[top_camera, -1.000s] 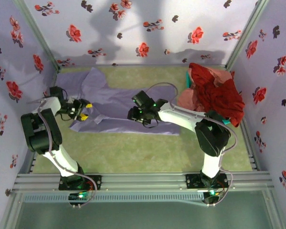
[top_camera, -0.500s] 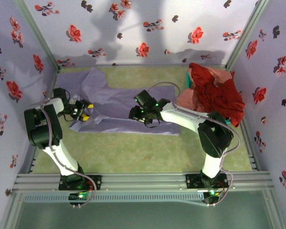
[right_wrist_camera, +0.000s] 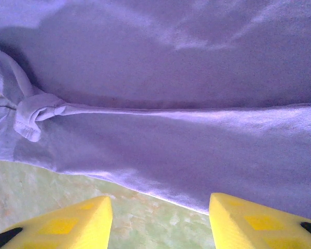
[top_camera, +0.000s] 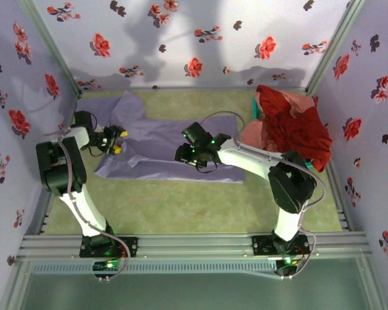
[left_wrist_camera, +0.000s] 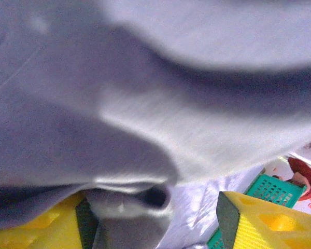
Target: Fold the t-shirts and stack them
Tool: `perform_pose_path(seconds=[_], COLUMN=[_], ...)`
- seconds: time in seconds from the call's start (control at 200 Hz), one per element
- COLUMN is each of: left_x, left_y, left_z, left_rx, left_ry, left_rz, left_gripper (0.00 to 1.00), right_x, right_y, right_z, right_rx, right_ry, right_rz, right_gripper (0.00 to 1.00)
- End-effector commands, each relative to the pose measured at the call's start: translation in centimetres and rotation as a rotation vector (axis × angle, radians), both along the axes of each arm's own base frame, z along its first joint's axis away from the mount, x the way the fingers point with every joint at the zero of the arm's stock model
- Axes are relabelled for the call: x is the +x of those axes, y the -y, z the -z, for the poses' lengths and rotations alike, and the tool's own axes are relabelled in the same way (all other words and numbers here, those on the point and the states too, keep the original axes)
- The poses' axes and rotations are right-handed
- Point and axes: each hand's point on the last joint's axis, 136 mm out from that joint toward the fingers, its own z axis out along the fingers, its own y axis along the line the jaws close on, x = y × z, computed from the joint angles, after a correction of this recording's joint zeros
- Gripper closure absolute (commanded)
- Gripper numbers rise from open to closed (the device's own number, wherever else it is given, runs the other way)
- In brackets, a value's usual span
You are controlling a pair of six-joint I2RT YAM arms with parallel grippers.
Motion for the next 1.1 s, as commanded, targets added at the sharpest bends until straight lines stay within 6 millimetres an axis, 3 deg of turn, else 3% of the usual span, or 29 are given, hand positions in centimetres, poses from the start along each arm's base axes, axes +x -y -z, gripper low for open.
perform_pose_path(seconds=[0.0, 0.22, 0.5, 0.6, 0.865, 0.995, 1.095], left_x=[2.8, 6.1, 6.6, 5.7, -0.9, -4.5, -5.5], left_y=[0.0, 1.4, 1.8, 1.6, 0.1, -2.5, -2.2], left_z=[-1.5, -5.6, -8.9, -10.4, -8.2, -5.6, -3.3], left_rx=[0.017, 0.019, 0.036, 0.069, 0.264, 0.435, 0.401], left_ry=[0.062, 0.193, 0.264, 0.299, 0.135, 0.026, -0.004], left_rz=[-0.033, -0.043, -0.032, -0.021, 0.074, 0.092, 0.093], left_gripper=[0.36, 0.36, 0.36, 0.36, 0.36, 0.37, 0.39], right_x=[-0.4, -0.7, -0.7, -0.8, -0.7, -0.8, -0.9], right_y=[1.2, 2.9, 3.7, 4.1, 5.0, 6.3, 6.7], right_z=[-0.7, -0.8, -1.0, -0.9, -0.4, 0.4, 1.4], right_rx=[-0.020, -0.040, -0.041, -0.045, -0.068, -0.099, -0.099], right_ry=[0.009, 0.018, 0.028, 0.029, 0.027, 0.021, -0.002], right_rz=[-0.006, 0.012, 0.024, 0.028, 0.024, 0.045, 0.056], right_gripper=[0.46, 0.46, 0.46, 0.46, 0.46, 0.45, 0.45])
